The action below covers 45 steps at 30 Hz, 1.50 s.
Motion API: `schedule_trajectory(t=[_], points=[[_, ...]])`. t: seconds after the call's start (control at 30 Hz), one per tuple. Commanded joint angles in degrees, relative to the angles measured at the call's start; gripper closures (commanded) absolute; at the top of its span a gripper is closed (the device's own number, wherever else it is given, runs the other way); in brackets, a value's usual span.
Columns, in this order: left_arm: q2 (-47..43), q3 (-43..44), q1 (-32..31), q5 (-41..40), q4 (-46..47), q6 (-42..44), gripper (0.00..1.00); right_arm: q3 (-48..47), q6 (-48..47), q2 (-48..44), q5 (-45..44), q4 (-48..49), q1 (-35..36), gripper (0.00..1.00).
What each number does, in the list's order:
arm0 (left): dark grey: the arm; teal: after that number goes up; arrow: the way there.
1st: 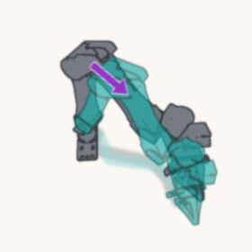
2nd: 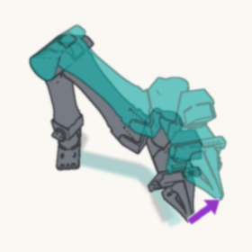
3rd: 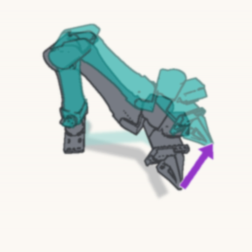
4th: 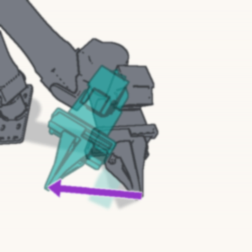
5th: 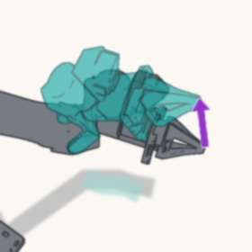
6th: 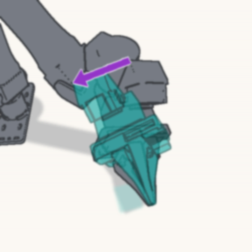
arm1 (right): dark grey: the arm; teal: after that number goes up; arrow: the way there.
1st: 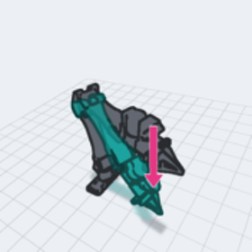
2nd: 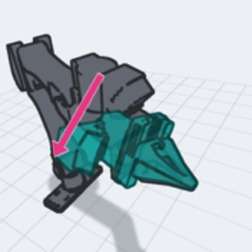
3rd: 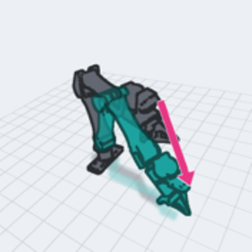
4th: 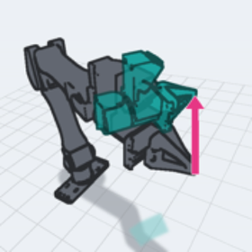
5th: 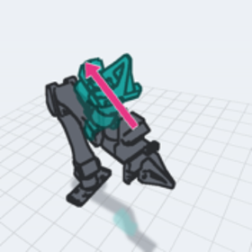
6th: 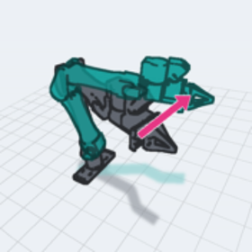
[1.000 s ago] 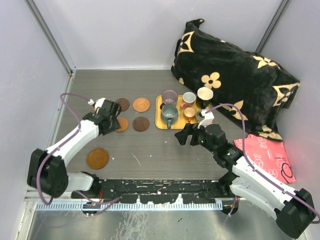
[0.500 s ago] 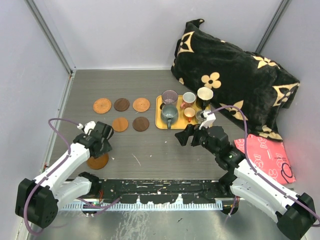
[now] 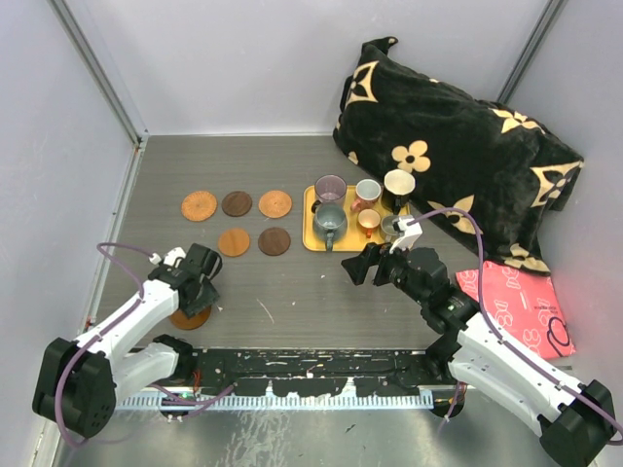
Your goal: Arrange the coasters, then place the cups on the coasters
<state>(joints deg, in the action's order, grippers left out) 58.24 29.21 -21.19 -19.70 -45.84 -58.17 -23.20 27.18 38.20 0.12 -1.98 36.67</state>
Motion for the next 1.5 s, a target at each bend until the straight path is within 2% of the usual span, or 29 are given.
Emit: schedule_trajectory(t=[0.0, 0.53, 1.17, 1.47], points=[[-0.3, -0.4, 1.6, -1.2, 2.5, -1.1, 0.53, -0.3, 0.1, -0.4, -0.3, 2.8, 0.3, 0.05], [7.6, 1.7, 10.9, 2.3, 13.5, 4.7, 0.52, -0.6, 0.1, 1.8, -0.5, 3.1, 0.3, 0.05], [29.0, 16.6, 13.2, 1.5, 24.0, 8.0, 0.53, -1.7, -0.6, 8.0, -0.4, 4.9, 0.3, 0.05], [35.2, 22.5, 15.4, 2.7, 25.6, 9.2, 0.54, -3.1, -1.5, 10.1, -0.6, 5.4, 0.3, 0.05]])
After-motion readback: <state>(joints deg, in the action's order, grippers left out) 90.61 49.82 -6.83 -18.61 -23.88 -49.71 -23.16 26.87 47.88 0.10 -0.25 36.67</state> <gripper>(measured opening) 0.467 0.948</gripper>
